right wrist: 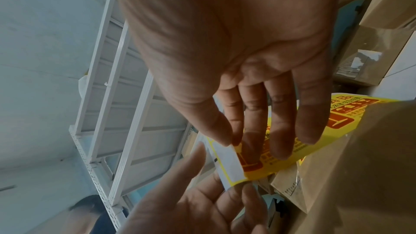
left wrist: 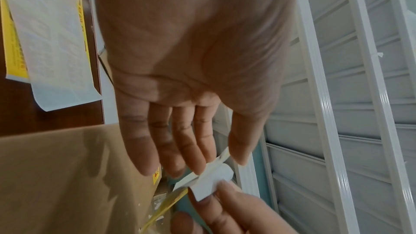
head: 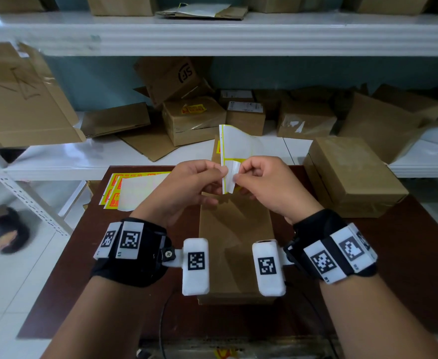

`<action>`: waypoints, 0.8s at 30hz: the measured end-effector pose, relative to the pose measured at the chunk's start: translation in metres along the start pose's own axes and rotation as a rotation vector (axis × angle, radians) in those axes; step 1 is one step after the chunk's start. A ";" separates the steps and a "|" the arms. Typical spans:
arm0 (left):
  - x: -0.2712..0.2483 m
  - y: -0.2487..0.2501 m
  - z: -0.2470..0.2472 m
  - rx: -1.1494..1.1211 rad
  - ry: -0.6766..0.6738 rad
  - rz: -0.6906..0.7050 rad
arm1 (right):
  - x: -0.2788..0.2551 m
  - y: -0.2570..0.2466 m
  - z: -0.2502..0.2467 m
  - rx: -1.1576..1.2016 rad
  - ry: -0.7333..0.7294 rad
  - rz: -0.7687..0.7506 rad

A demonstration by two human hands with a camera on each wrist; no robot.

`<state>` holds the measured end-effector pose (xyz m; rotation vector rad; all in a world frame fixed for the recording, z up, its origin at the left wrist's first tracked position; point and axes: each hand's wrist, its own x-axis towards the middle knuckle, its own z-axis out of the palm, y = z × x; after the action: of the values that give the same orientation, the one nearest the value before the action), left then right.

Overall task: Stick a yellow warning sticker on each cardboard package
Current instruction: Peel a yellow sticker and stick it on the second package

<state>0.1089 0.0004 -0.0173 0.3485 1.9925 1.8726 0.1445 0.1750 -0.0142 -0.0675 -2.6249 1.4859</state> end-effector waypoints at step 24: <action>0.005 -0.005 -0.002 0.112 0.024 -0.008 | -0.001 -0.001 -0.002 0.010 -0.021 -0.001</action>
<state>0.1038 0.0004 -0.0227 0.3499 2.1165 1.7723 0.1458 0.1761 -0.0128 -0.0494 -2.6335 1.5074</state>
